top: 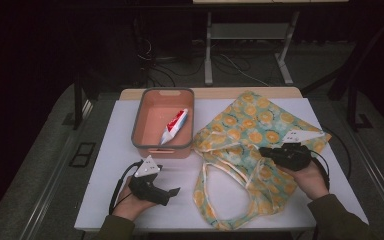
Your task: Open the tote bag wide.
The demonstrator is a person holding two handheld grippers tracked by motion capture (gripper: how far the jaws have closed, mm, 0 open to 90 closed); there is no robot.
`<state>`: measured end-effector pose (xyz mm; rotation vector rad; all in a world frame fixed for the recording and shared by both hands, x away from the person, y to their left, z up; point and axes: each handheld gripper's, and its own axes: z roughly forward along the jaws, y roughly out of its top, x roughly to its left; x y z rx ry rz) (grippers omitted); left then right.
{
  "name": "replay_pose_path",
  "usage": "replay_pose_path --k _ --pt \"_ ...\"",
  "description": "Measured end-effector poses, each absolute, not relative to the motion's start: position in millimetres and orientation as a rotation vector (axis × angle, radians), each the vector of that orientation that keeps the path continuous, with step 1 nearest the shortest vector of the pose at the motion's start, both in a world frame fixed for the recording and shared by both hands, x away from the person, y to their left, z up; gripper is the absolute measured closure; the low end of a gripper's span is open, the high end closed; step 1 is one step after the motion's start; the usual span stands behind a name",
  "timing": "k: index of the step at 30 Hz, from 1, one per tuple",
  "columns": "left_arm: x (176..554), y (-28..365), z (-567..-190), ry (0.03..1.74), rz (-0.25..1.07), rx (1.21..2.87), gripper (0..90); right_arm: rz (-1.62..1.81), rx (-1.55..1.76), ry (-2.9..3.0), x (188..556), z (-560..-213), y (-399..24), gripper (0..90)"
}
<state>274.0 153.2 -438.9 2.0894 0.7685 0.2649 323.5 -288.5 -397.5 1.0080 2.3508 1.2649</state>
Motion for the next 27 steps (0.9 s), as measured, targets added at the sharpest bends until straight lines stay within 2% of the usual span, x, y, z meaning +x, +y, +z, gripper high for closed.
replay_pose_path --k 11,17,20,25,27 --pt "274 153 -439 0.768 0.265 2.091 0.0 1.065 1.255 2.27 356 -426 -335 88.0" --pt "273 153 -438 0.765 0.264 2.09 0.0 0.94 1.321 2.331 364 -446 -342 85.9" --pt "273 153 -438 0.765 0.263 2.089 0.0 0.935 1.338 2.324 363 -446 -342 77.9" --pt "273 153 -438 0.764 0.263 2.089 0.0 1.08 1.319 2.27 357 -429 -344 53.1" --pt "273 153 -438 0.764 0.263 2.091 0.0 1.098 1.294 2.264 352 -420 -341 45.7"
